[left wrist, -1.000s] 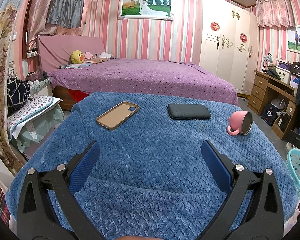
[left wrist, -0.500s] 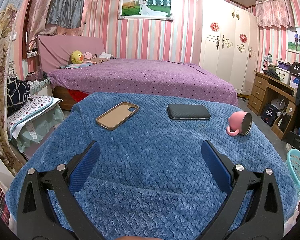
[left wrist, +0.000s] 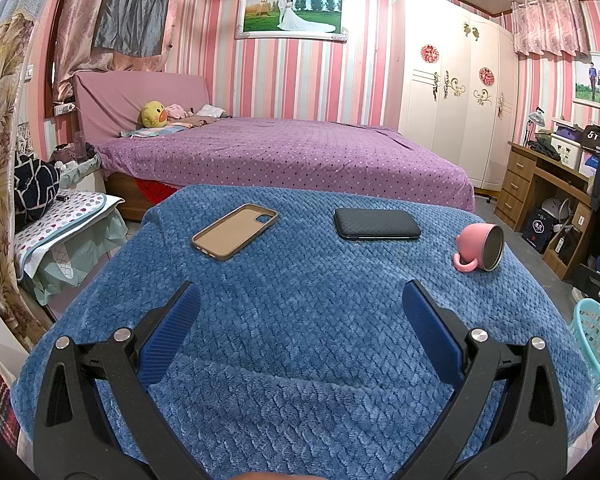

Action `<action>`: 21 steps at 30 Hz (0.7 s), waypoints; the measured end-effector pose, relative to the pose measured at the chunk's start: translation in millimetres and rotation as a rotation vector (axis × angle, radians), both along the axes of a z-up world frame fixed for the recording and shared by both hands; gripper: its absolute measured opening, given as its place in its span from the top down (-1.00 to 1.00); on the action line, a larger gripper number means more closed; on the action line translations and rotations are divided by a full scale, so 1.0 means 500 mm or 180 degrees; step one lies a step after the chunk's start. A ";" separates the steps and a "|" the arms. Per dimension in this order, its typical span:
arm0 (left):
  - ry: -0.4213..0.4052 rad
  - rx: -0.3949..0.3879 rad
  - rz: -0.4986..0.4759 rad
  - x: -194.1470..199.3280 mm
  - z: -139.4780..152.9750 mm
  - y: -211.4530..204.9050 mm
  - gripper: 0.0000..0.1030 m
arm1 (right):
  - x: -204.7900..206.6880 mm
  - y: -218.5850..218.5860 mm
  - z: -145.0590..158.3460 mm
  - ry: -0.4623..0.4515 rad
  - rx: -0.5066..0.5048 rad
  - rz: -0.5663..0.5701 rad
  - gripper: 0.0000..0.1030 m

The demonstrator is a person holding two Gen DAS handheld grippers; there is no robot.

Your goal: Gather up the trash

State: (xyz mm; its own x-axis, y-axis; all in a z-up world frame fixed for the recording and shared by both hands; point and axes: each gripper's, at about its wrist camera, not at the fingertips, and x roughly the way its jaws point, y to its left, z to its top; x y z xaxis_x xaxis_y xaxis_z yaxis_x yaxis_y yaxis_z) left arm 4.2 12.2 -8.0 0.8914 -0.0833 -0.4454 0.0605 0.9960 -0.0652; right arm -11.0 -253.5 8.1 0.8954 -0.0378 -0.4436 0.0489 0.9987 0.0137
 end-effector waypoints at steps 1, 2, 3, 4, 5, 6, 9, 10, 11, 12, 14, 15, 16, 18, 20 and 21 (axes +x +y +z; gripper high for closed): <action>0.0001 -0.0001 0.0000 0.000 0.000 0.000 -0.90 | 0.000 0.000 0.000 0.0001 -0.0002 -0.0001 -0.87; 0.0000 -0.0004 -0.0001 0.000 0.000 0.000 -0.90 | 0.000 0.000 0.000 0.0002 -0.0001 0.0000 -0.87; -0.0001 -0.0004 -0.0001 0.000 0.000 0.000 -0.90 | -0.001 0.000 0.000 0.0002 0.0000 0.0000 -0.87; -0.0005 0.0000 0.0002 -0.001 0.000 0.000 -0.90 | 0.000 0.000 0.000 0.0000 -0.0001 0.0001 -0.87; -0.0007 0.0006 0.0002 0.000 0.001 -0.001 -0.90 | 0.000 0.000 0.001 -0.0001 -0.0002 0.0001 -0.87; -0.0010 0.0008 0.0003 0.000 0.001 -0.002 -0.90 | -0.001 0.000 0.000 -0.0001 -0.0003 0.0002 -0.87; -0.0011 -0.0001 -0.0005 0.000 0.003 -0.006 -0.90 | -0.001 0.000 0.000 0.0002 -0.0004 0.0001 -0.87; -0.0012 -0.0003 -0.0004 0.000 0.004 -0.008 -0.90 | 0.000 0.000 0.001 0.0001 -0.0001 0.0000 -0.87; -0.0012 -0.0004 0.0000 0.000 0.004 -0.009 -0.90 | 0.000 0.000 0.001 -0.0001 -0.0001 -0.0003 -0.87; -0.0011 -0.0001 -0.0005 0.000 0.004 -0.007 -0.90 | -0.001 0.000 0.001 -0.0001 -0.0001 -0.0004 -0.87; -0.0008 -0.0003 0.0003 0.001 0.004 -0.007 -0.89 | 0.000 0.000 0.001 0.0001 -0.0002 -0.0002 -0.87; -0.0004 -0.0010 0.0006 0.001 0.005 -0.007 -0.90 | -0.001 0.000 0.001 0.0004 -0.0005 -0.0001 -0.87; 0.0005 -0.0021 0.0007 0.001 0.005 -0.008 -0.90 | 0.000 0.000 -0.001 0.0005 -0.0006 0.0003 -0.87; 0.0023 -0.0031 0.0036 0.001 0.005 -0.007 -0.90 | -0.001 -0.001 -0.002 0.0005 -0.0006 0.0005 -0.87; 0.0033 -0.0066 0.0043 0.002 0.006 -0.005 -0.90 | -0.001 0.000 -0.002 0.0006 -0.0009 0.0004 -0.87; 0.0034 -0.0075 0.0054 0.002 0.006 -0.003 -0.90 | -0.002 0.000 -0.003 0.0007 -0.0010 0.0005 -0.87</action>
